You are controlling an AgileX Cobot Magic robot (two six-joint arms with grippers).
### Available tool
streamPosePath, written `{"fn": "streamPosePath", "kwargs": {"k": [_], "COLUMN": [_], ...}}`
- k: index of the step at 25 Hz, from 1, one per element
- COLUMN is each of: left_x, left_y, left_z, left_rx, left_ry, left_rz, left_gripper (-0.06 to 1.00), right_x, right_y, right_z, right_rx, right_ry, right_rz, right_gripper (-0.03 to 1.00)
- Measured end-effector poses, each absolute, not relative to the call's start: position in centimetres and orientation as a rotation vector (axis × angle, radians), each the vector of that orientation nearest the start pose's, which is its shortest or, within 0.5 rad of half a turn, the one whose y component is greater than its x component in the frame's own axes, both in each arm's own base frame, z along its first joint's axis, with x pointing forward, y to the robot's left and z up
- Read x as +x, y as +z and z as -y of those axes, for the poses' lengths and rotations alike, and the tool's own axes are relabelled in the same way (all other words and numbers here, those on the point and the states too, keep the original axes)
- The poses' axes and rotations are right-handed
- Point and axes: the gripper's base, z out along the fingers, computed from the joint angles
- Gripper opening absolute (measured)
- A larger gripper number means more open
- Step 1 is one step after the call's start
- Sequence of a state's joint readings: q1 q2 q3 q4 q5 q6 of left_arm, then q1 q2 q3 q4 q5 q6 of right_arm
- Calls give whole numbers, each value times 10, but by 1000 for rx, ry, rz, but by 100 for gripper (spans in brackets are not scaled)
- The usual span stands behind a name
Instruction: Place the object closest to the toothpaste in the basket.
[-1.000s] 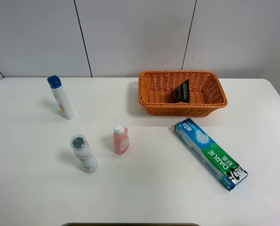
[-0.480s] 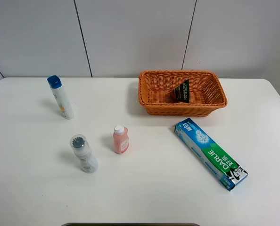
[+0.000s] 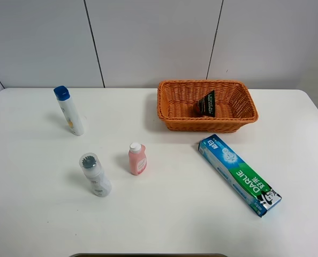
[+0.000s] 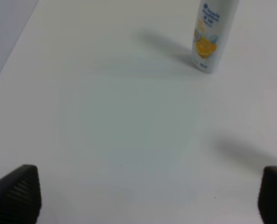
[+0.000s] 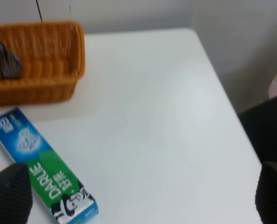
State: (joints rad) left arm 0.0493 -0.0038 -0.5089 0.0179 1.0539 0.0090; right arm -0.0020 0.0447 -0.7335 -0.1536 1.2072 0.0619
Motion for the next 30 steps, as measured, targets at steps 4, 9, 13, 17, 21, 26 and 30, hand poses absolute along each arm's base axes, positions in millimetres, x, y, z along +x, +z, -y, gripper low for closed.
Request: {"fn": "streamPosePath", "kwargs": {"k": [4,9,13,17,21,26,30], "left_x": [-6,-6,-6,-6,-6,-6,-6], "left_y": [280,280,280,280,280,280,280], "left_z": [-1,-1,-1,-1,-1,-1,-1], "left_rx": [-42,-42,-42,-42,-42,-42,-42], "left_ry": [58,57,57,57,57,57,57], "left_rz": [-2025,-2025,-2025,-2025,-2025,-2025,-2025], "left_gripper": [94,94,94,94,94,94,94], "right_x": [-29,-20,-16,-8,-7,-7,-7], "right_y": [308,301,294,280,278,278,278], "right_z": [13,11,11,10,10,9,8], "right_rx": [97,90,87,83,82,57,54], "right_ry": [-136,-112,-110,-110,-110,-105,-98], "right_rz": [-1982,-1984,-1994,-2036,-2045,-2046,-2047], "right_gripper": [99,99,99,99,99,99,99]}}
